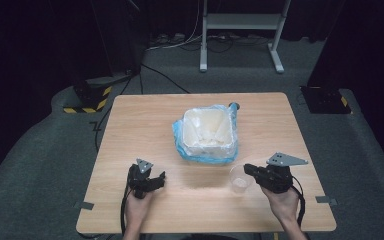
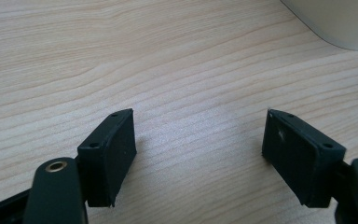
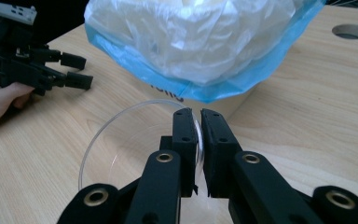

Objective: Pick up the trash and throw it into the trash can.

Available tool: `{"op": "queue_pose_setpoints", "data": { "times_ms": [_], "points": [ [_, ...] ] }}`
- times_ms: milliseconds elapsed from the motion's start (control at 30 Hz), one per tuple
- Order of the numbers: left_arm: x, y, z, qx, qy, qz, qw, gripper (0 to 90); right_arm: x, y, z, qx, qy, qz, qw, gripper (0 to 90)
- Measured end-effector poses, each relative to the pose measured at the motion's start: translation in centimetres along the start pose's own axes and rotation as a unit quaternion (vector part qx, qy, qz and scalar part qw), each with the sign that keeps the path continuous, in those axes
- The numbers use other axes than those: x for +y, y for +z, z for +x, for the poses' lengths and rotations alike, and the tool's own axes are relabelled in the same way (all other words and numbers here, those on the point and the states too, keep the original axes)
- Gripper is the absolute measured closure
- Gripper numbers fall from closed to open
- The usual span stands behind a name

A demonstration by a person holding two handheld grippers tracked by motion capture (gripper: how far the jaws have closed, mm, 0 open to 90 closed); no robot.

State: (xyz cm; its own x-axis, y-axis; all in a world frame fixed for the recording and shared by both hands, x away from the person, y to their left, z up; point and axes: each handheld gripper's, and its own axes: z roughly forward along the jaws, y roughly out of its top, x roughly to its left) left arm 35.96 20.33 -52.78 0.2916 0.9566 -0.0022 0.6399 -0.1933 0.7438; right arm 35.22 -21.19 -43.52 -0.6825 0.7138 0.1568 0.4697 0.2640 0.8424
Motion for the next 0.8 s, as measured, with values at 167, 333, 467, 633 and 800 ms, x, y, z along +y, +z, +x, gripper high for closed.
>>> {"op": "queue_pose_setpoints", "data": {
  "times_ms": [167,333,467,633,800],
  "points": [
    [0.0,0.0,0.0,0.0,0.0,0.0,1.0,25.4,1.1,-0.5,-0.2,0.0,-0.005,-0.008,1.0,84.4],
    [0.0,0.0,0.0,0.0,0.0,0.0,1.0,25.4,2.1,-0.9,-0.3,0.002,-0.008,-0.015,0.9999,84.5],
    [0.0,0.0,0.0,0.0,0.0,0.0,1.0,25.4,3.0,-1.1,-0.2,0.005,-0.012,-0.019,0.9997,84.5],
    [0.0,0.0,0.0,0.0,0.0,0.0,1.0,25.4,3.7,-1.2,-0.2,0.016,-0.009,-0.023,0.9996,84.5],
    [0.0,0.0,0.0,0.0,0.0,0.0,1.0,25.4,4.3,-1.3,-0.1,0.023,-0.009,-0.032,0.9992,84.6]
  ]
}}
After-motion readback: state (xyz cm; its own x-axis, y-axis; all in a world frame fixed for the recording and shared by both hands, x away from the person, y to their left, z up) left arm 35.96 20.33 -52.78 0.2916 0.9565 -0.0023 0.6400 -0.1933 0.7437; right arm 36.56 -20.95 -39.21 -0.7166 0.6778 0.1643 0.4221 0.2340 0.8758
